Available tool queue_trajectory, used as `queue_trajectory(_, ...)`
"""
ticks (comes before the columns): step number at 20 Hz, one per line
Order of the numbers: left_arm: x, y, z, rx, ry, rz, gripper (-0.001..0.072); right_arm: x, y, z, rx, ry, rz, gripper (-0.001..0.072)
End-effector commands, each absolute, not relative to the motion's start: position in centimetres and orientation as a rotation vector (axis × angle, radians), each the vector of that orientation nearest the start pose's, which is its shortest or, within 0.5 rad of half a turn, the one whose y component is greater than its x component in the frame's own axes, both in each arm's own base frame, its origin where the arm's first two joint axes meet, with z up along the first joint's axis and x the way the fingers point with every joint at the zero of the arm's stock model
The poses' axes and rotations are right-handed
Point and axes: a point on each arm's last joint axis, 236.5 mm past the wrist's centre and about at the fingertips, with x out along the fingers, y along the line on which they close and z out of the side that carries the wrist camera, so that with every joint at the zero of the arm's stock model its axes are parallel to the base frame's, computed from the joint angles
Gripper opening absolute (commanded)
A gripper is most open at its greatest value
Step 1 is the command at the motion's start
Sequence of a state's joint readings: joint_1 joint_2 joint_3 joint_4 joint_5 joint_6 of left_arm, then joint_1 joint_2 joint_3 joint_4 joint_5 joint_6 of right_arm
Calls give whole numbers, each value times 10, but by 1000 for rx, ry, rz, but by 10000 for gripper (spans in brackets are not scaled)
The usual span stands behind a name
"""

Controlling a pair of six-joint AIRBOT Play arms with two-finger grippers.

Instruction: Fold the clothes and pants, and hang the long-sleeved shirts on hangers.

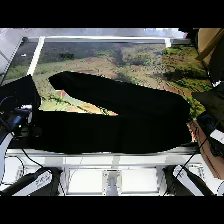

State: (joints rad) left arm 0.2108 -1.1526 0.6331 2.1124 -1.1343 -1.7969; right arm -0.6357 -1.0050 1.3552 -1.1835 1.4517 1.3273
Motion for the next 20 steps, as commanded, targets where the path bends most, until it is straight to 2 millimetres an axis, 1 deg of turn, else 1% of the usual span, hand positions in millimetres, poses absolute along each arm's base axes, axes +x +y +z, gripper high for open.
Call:
queue_trajectory(1,213,166,-84,292,1595,543,561,317,-123,172,352,956,-134,451)
queue_trajectory(2,213,166,-86,294,1602,540,549,316,-123,172,352,957,-133,450)
queue_trajectory(3,212,165,-89,295,1612,538,485,316,-123,172,352,958,-133,450)
queue_trajectory(4,210,165,-90,297,1623,538,344,316,-123,171,353,960,-132,450)
queue_trajectory(5,210,165,-91,298,1627,539,160,316,-123,171,353,962,-131,450)
queue_trajectory(6,210,167,-89,307,1624,543,1,316,-123,171,353,962,-131,450)
queue_trajectory(9,209,182,-73,346,1587,594,7,315,-122,171,353,963,-131,451)
queue_trajectory(11,199,196,-60,289,1559,672,7,315,-122,171,353,963,-131,450)
queue_trajectory(13,181,213,-50,214,1549,755,7,316,-123,171,353,962,-131,451)
queue_trajectory(14,168,220,-48,162,1553,801,7,316,-123,171,353,962,-132,450)
queue_trajectory(16,146,227,-48,58,1575,868,7,316,-123,171,353,962,-131,450)
queue_trajectory(17,138,228,-51,2,1581,888,7,316,-123,171,353,962,-131,451)
queue_trajectory(18,133,227,-54,-46,1584,901,34,316,-123,171,353,962,-131,450)
queue_trajectory(19,129,227,-55,-73,1587,910,248,315,-122,171,353,962,-131,450)
queue_trajectory(20,128,227,-56,-86,1587,914,665,316,-123,171,353,963,-131,450)
